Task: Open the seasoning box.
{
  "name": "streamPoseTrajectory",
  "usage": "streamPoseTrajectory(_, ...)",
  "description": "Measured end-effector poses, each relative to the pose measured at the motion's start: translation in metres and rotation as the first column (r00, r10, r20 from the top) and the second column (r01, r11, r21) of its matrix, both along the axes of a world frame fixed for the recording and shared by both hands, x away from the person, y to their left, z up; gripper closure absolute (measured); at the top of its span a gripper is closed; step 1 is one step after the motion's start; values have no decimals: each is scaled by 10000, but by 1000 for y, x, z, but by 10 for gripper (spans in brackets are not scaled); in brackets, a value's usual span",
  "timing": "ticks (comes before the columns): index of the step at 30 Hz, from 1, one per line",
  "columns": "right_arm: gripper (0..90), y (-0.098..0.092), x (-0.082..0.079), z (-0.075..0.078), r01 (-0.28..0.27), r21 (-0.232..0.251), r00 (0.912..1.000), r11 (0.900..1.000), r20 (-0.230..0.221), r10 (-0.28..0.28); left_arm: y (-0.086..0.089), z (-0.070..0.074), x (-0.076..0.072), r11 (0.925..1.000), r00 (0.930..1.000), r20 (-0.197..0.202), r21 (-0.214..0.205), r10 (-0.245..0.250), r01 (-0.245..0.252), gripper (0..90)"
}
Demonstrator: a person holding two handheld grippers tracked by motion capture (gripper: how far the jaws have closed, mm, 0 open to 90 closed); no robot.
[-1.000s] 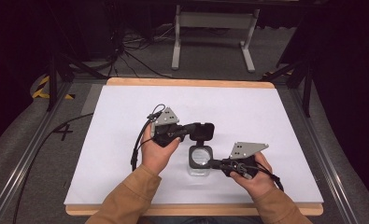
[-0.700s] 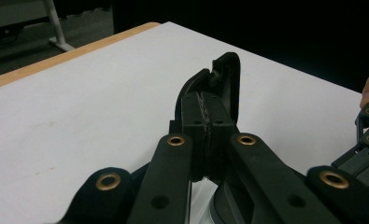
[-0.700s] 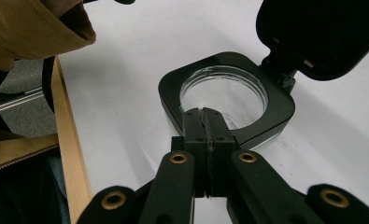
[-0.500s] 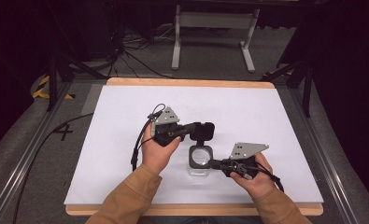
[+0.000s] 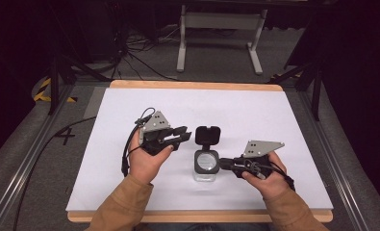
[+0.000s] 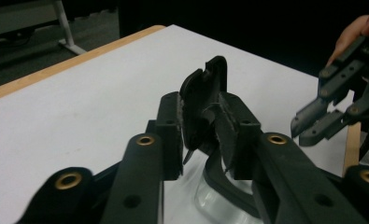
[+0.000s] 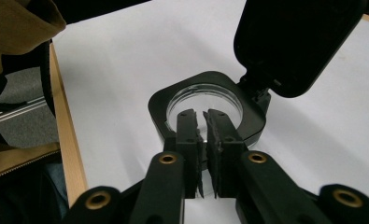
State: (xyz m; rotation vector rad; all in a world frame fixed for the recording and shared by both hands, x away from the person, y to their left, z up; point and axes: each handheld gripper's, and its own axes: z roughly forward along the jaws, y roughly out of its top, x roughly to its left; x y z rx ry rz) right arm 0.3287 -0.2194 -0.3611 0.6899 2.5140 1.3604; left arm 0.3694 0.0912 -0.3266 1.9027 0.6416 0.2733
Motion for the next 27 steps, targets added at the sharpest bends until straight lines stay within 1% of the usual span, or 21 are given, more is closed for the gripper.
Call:
streamPoseTrajectory(1,800,-1,1,1,-10,43,10000,10000,-33,10,3,1,-1,9999,10000,46,102,16,-16,684)
streamPoseTrajectory(2,783,-2,2,2,25,160,10000,9999,-51,-24,3,1,-1,9999,10000,46,102,16,-16,667)
streamPoseTrajectory(3,783,-2,2,2,25,160,10000,9999,-51,-24,7,1,-3,9996,10000,20,265,-4,4,667)
streamPoseTrajectory(5,751,-6,5,5,150,254,9999,9996,19,-150,15,1,-6,9989,10000,53,478,-8,5,634)
streamPoseTrajectory(7,697,-11,9,9,257,414,9997,9988,-28,-257,23,2,-8,9991,9999,-148,413,-34,41,609)
streamPoseTrajectory(8,676,-15,11,11,310,453,9995,9985,-28,-309,27,3,-9,9989,9999,-159,465,-68,75,597)
streamPoseTrajectory(10,638,-20,15,13,472,525,9989,9975,-57,-469,35,3,-10,9978,9995,-318,655,-54,75,558)
streamPoseTrajectory(12,605,-27,19,15,713,602,9975,9956,-27,-713,42,2,-9,9952,9990,-440,975,-62,105,521)
streamPoseTrajectory(14,570,-34,23,16,1002,561,9949,9934,79,-1008,47,-1,-8,9925,9987,-494,1216,148,-87,498)
streamPoseTrajectory(16,549,-42,26,18,1341,519,9908,9896,132,-1349,53,-4,-5,9884,9970,-727,1514,262,-149,479)
streamPoseTrajectory(17,532,-46,28,18,1486,514,9888,9876,94,-1493,56,-5,-4,9846,9973,-679,1741,275,-153,480)
streamPoseTrajectory(18,524,-50,30,17,1648,445,9862,9853,66,-1652,58,-6,-3,9844,9965,-765,1750,330,-192,478)
streamPoseTrajectory(19,517,-55,32,17,1785,391,9838,9832,65,-1789,62,-8,-2,9822,9955,-877,1870,359,-190,471)
streamPoseTrajectory(20,497,-60,34,16,1977,382,9802,9795,-8,-1978,62,-8,-2,9822,9955,-877,1870,359,-190,467)
streamPoseTrajectory(21,482,-64,37,15,2097,385,9777,9770,-150,-2093,65,-12,1,9799,9942,-972,1978,453,-253,461)
streamPoseTrajectory(22,473,-68,39,14,2224,331,9748,9744,-251,-2216,67,-14,3,9771,9941,-994,2114,440,-221,458)
streamPoseTrajectory(23,463,-71,40,12,2324,262,9723,9723,-324,-2315,68,-18,5,9756,9933,-1026,2174,540,-306,454)
streamPoseTrajectory(24,451,-75,42,10,2455,183,9689,9692,-368,-2448,70,-22,7,9723,9908,-1163,2303,688,-405,446)
streamPoseTrajectory(25,447,-78,44,8,2600,108,9649,9656,-404,-2594,71,-26,10,9666,9902,-1169,2523,759,-443,443)
streamPoseTrajectory(26,445,-82,46,6,2732,28,9610,9619,-444,-2728,72,-30,12,9622,9881,-1245,2668,902,-542,441)
streamPoseTrajectory(27,441,-85,48,4,2848,-42,9574,9586,-495,-2846,73,-34,15,9592,9875,-1257,2769,949,-570,434)
